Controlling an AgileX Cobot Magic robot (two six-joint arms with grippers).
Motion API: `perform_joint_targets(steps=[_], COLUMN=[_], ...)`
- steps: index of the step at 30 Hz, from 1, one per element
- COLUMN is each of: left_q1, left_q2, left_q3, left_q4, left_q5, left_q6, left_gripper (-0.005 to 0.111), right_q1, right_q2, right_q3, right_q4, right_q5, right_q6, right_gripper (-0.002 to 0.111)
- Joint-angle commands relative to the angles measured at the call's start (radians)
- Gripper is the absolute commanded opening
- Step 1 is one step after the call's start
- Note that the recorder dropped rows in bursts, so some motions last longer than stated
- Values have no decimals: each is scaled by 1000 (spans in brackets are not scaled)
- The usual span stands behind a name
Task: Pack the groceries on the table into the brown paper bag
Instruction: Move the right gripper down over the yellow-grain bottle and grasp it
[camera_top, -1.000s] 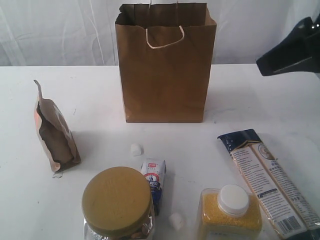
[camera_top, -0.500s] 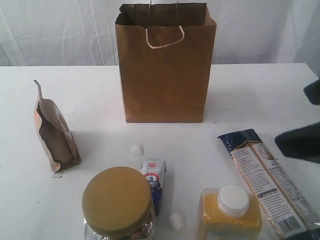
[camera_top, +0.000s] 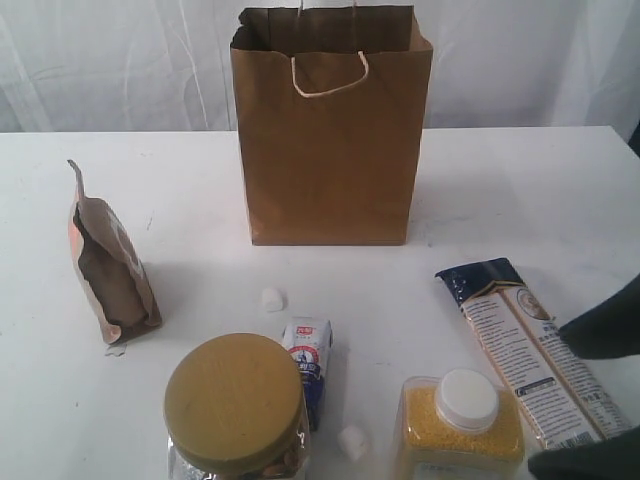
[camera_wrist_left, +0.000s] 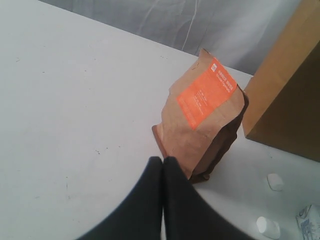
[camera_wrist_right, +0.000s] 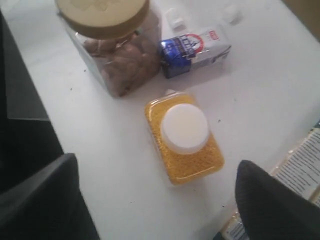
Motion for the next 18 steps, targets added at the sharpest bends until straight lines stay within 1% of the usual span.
perform_joint_targets(steps=[1,4,9,14,18], left_q1=[-5,-5,-5,-5,-5], left_q2=[-3,-3,-3,-3,-3], left_q3=[-8,-8,-8,-8,-8], left_q4=[-11,-11,-11,-11,-11], left_q5=[0,0,-2,-2,-2], left_q6=[2,2,2,2,2], left_gripper=[0,0,0,0,0], right_q1=[40,62,72,72,72], right_q2=[-6,-6,-4,-4,-4], right_q3=[60,96,127,127,153], right_q4=[20,18,16,12,17], right_q5=[1,-10,-140,-246,-254], right_q6=[-88,-127,-203,-204,-204], right_gripper=[78,78,78,78,78])
